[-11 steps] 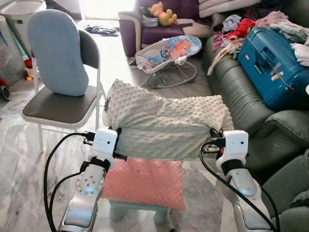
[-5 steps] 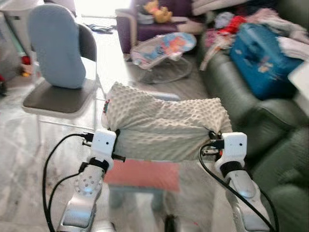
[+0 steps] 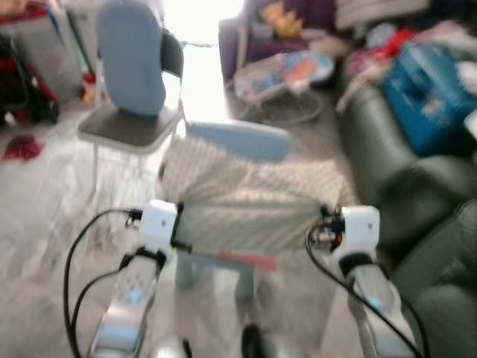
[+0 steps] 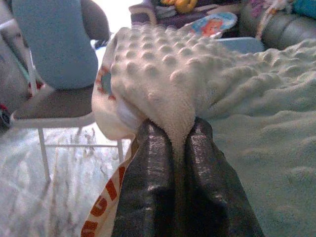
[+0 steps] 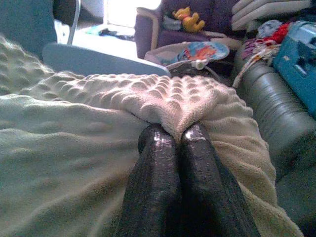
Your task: Move the pillow to the sofa
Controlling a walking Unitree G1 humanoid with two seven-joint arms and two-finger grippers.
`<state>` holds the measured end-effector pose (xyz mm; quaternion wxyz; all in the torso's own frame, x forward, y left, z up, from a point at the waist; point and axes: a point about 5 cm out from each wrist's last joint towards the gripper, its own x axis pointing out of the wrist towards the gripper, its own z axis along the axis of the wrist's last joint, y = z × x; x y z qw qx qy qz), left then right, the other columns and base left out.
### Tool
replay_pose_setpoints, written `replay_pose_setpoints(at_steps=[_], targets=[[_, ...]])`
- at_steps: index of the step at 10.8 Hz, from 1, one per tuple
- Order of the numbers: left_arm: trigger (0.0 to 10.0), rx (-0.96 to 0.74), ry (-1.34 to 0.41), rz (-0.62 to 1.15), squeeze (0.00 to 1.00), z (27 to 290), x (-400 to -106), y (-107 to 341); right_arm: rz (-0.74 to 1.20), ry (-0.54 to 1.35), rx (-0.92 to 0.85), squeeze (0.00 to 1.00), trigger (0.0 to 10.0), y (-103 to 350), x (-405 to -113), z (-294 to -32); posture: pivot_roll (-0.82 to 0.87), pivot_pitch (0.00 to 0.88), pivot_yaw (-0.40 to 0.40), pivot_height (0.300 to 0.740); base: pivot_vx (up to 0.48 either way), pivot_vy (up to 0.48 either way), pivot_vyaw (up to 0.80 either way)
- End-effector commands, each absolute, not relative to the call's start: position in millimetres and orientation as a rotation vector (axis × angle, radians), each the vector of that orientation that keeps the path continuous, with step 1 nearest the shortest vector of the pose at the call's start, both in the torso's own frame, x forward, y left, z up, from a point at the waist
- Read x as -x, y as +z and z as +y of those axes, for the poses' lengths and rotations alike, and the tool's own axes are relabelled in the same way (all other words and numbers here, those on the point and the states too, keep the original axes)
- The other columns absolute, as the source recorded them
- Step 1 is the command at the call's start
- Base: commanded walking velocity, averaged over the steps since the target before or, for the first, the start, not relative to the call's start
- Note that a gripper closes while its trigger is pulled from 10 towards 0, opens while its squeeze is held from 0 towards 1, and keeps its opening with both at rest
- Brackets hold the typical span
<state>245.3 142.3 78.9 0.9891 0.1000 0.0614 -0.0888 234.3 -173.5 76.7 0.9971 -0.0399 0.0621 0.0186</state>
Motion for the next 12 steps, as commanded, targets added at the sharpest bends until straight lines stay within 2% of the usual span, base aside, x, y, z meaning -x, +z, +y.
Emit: replay_pose_setpoints(at_steps=[1, 8, 9, 12], targets=[[10.0, -0.194, -0.173, 0.103, 0.00, 143.0, -245.7, 84.2, 0.092, 0.016, 0.090, 0.00, 10.0, 85.0, -238.4, -178.4, -0.02, 0.012, -0.034, 0.740, -0.266, 0.000, 0.00], [10.0, -0.182, -0.179, 0.112, 0.00, 139.3, -245.9, 83.0, 0.111, 0.024, 0.100, 0.00, 10.0, 83.2, -237.4, -180.0, -0.04, 0.016, -0.040, 0.740, -0.273, 0.000, 0.00], [10.0, -0.182, -0.182, 0.112, 0.00, 139.0, -246.0, 82.9, 0.118, 0.022, 0.103, 0.00, 10.0, 82.0, -236.4, -180.4, -0.04, 0.019, -0.040, 0.740, 0.000, 0.000, 0.00], [10.0, -0.183, -0.180, 0.116, 0.00, 138.9, -246.4, 82.2, 0.127, 0.020, 0.100, 0.00, 10.0, 81.2, -236.3, -181.3, -0.04, 0.022, -0.040, 0.740, -0.369, 0.000, 0.00]])
